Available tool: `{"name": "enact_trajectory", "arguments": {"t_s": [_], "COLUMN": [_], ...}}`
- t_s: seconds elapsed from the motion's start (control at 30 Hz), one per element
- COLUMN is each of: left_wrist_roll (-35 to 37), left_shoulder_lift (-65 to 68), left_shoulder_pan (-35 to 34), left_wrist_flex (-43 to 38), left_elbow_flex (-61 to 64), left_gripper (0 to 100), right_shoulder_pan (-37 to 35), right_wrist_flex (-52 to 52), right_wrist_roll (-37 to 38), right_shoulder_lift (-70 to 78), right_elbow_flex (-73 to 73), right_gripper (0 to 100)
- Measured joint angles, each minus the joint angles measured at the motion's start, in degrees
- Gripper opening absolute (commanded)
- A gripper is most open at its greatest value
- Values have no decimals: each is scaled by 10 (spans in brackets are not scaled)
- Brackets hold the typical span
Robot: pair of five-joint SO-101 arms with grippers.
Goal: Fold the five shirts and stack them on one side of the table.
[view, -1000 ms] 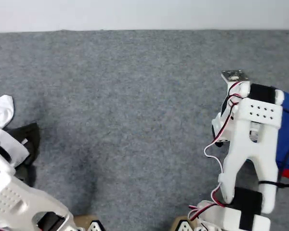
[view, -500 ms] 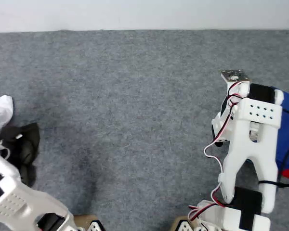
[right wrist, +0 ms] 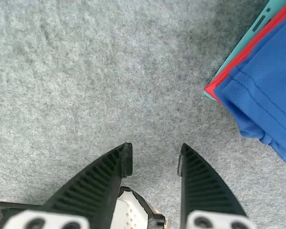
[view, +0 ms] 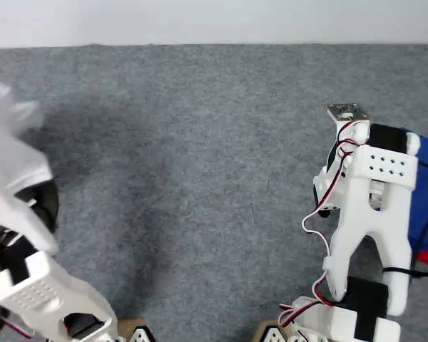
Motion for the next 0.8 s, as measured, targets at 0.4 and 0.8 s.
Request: {"name": "enact_trajectory", "arguments": {"t_s": [0.4, 0.8], "left_wrist_roll": [40, 3], "left_shoulder_lift": [-4, -5], "left_shoulder_pan": [312, 354], "left_wrist_flex": [18, 16], "left_elbow_flex": [-64, 351], "left_gripper": [13, 104], "right_shoulder_pan": [0, 0], "right_wrist_flex": [0, 0], "right_wrist_roll": [0, 0], "right_shoulder_lift": [0, 0], "right_elbow_flex": [0, 0], "right_gripper": [165, 165]}}
